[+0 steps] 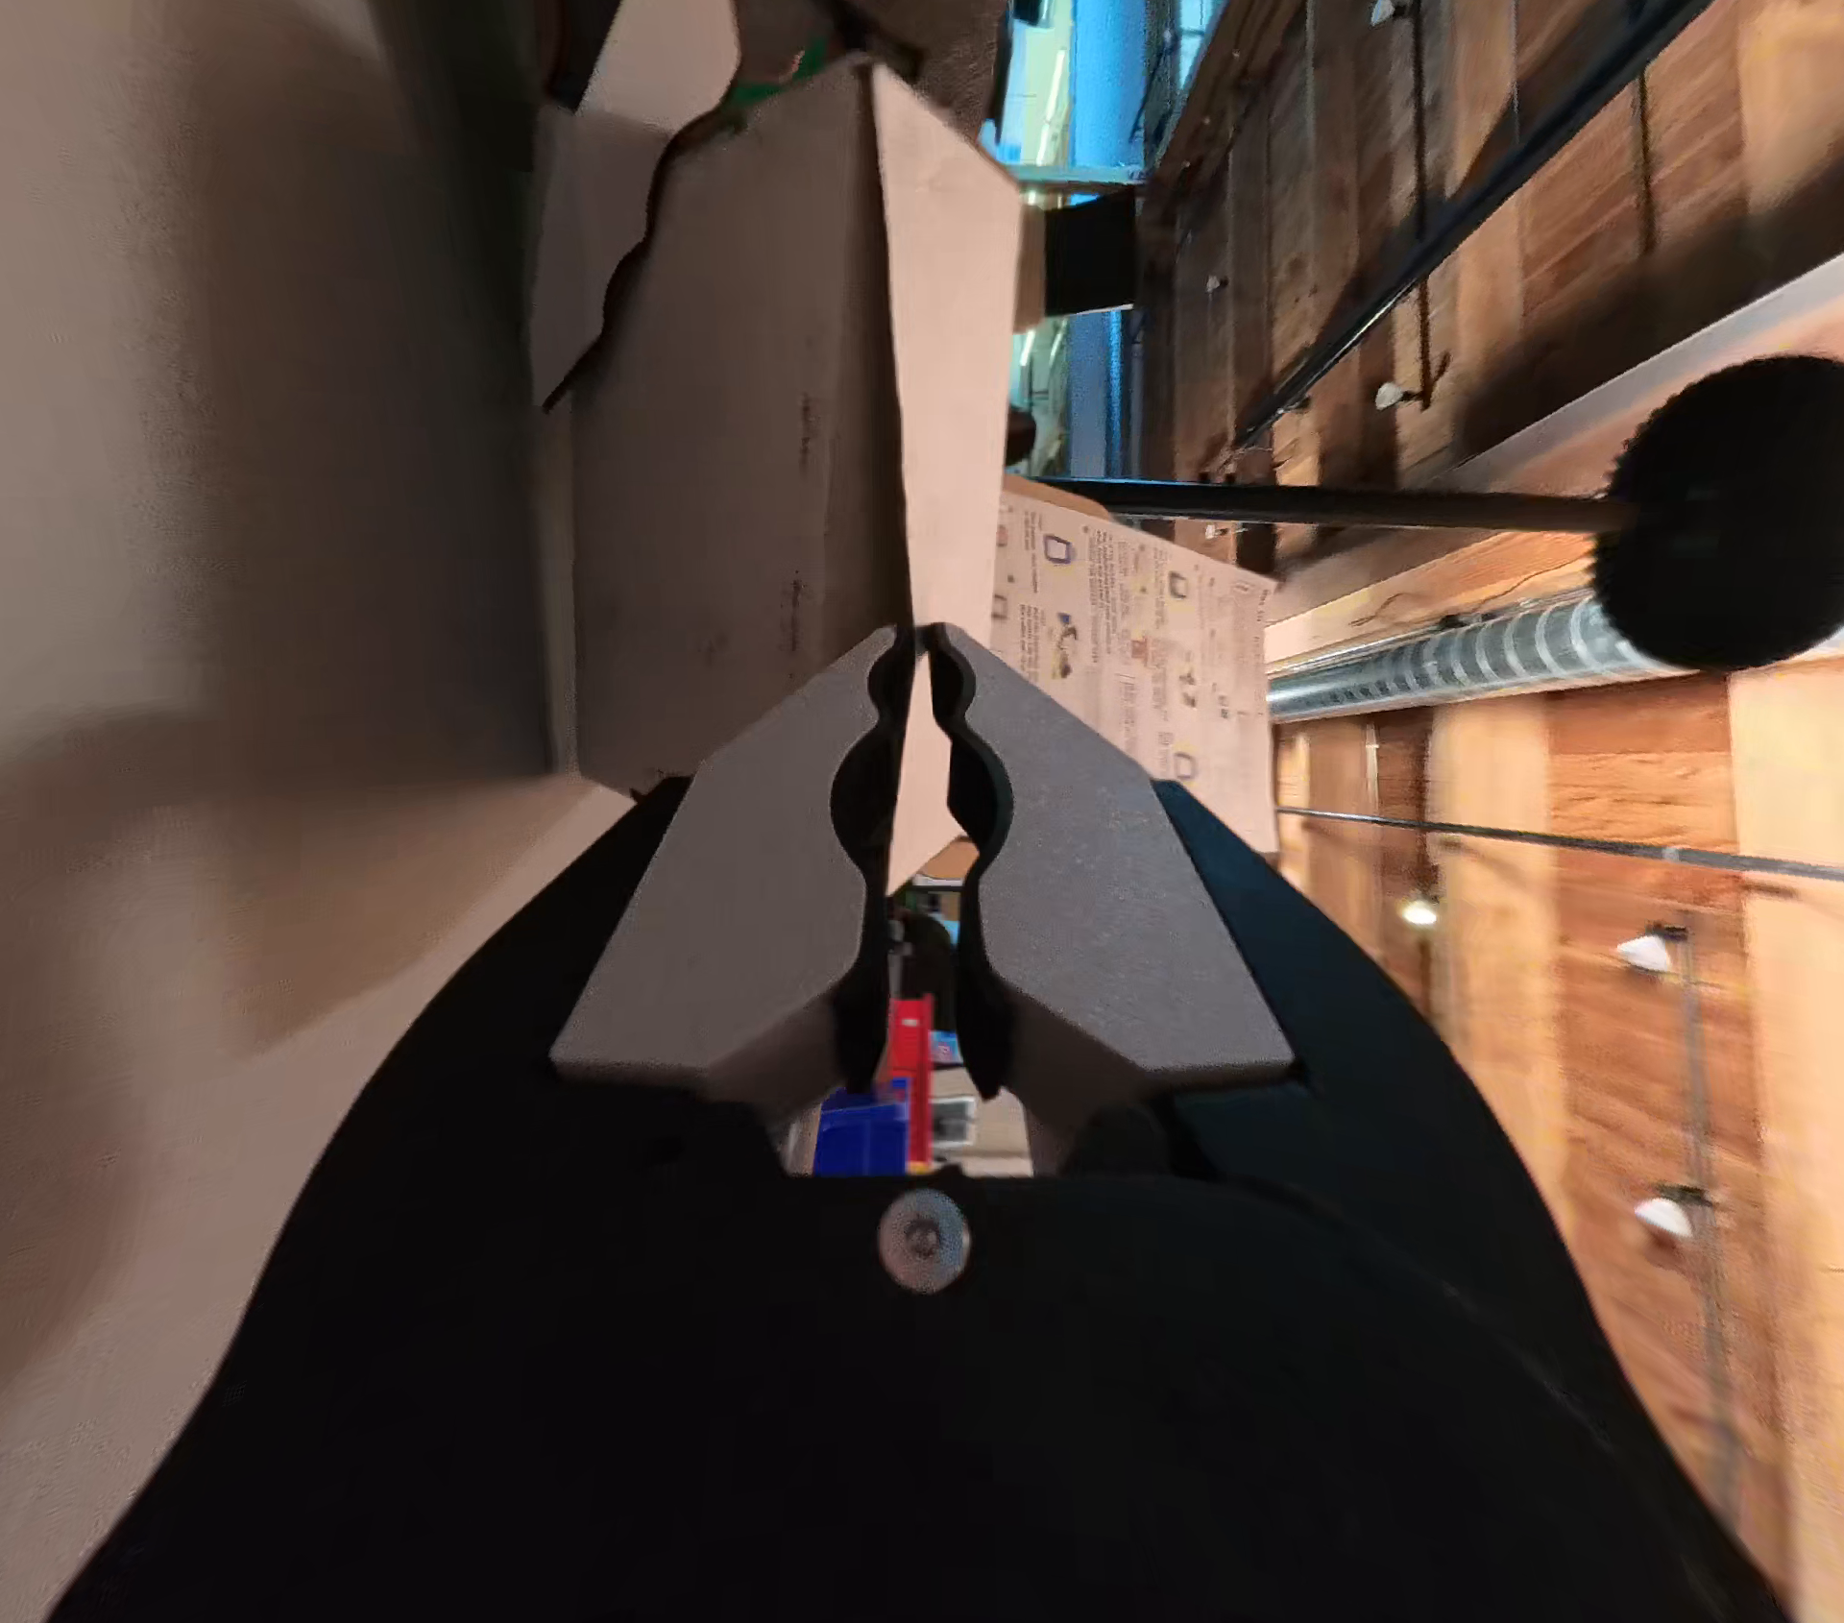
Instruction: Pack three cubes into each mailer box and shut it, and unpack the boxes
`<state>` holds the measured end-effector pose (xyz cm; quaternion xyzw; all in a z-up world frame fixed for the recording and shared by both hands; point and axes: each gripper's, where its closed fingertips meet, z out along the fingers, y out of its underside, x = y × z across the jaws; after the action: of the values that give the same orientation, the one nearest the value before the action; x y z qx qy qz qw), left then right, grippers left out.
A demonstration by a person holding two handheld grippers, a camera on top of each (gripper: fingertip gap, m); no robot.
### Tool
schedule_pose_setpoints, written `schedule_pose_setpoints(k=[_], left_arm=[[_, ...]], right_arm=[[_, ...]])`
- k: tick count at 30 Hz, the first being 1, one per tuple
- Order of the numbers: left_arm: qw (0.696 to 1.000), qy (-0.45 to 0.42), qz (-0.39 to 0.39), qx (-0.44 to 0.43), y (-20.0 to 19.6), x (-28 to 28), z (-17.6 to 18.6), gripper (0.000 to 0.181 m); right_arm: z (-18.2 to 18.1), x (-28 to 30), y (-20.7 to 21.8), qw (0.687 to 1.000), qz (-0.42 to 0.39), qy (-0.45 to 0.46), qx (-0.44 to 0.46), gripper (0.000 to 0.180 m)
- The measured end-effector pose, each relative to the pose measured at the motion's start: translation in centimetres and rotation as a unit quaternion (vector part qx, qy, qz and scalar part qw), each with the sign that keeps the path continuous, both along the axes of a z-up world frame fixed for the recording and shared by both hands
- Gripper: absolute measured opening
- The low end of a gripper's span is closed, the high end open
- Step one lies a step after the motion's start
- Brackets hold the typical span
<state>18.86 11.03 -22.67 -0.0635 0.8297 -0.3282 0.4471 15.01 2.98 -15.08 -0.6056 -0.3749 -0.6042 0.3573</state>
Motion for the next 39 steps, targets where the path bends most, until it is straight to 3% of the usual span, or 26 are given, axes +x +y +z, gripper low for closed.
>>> schedule_pose_setpoints(k=[5,7,9,12,14,16,20,22,26,29,33,36,39], left_arm=[[1.0,0.006,-0.001,0.004,-0.1,0.0,-0.1,0.072],[1.0,-0.008,-0.008,0.021,-0.2,0.0,0.0,0.071],[0.999,-0.011,-0.005,0.035,-0.4,0.0,0.0,0.072],[0.999,-0.027,-0.008,0.027,0.0,0.3,0.2,0.073],[0.997,-0.057,-0.003,0.043,0.5,0.4,0.5,0.073],[0.997,-0.075,0.015,0.013,1.0,0.5,1.1,0.08],[0.996,-0.008,0.048,-0.07,2.7,-1.8,1.7,0.096],[0.993,-0.008,0.068,-0.096,3.8,-3.8,2.9,0.086],[0.994,-0.051,0.043,-0.083,2.1,-9.1,4.2,0.0],[0.99,-0.12,0.067,-0.004,-0.9,-10.1,4.9,0.0],[0.951,-0.22,0.162,0.144,-2.8,-7.2,6.7,0.0],[0.93,-0.206,0.225,0.205,-2.4,-4.6,6.1,0.0],[0.939,-0.119,0.233,0.224,-2.5,-3.7,2.7,0.0]], right_arm=[[0.1,-0.1,-0.1,0.999,-0.012,0.029,-0.021,0.001],[2.5,0.1,-0.6,0.998,-0.022,0.032,0.052,0.0],[4.0,0.3,-0.8,0.991,-0.022,0.109,0.079,0.001],[3.5,0.2,-0.4,0.997,-0.027,0.065,0.018,0.0],[2.8,0.0,-0.4,0.996,-0.024,0.088,0.006,0.0],[2.5,-0.1,-0.5,0.997,-0.039,0.069,-0.004,0.0],[1.4,0.0,-0.2,0.993,-0.084,0.074,-0.024,0.0],[1.4,-0.1,0.0,0.993,-0.092,0.079,-0.018,0.0],[1.7,-0.1,0.6,0.989,-0.099,0.106,-0.009,0.0],[1.8,-0.4,1.0,0.989,-0.103,0.106,-0.014,0.0],[1.9,-1.1,1.8,0.988,-0.101,0.116,-0.017,0.0],[2.1,-1.4,2.1,0.987,-0.092,0.128,-0.02,0.0],[2.2,-1.3,2.2,0.985,-0.086,0.148,-0.016,0.0]])
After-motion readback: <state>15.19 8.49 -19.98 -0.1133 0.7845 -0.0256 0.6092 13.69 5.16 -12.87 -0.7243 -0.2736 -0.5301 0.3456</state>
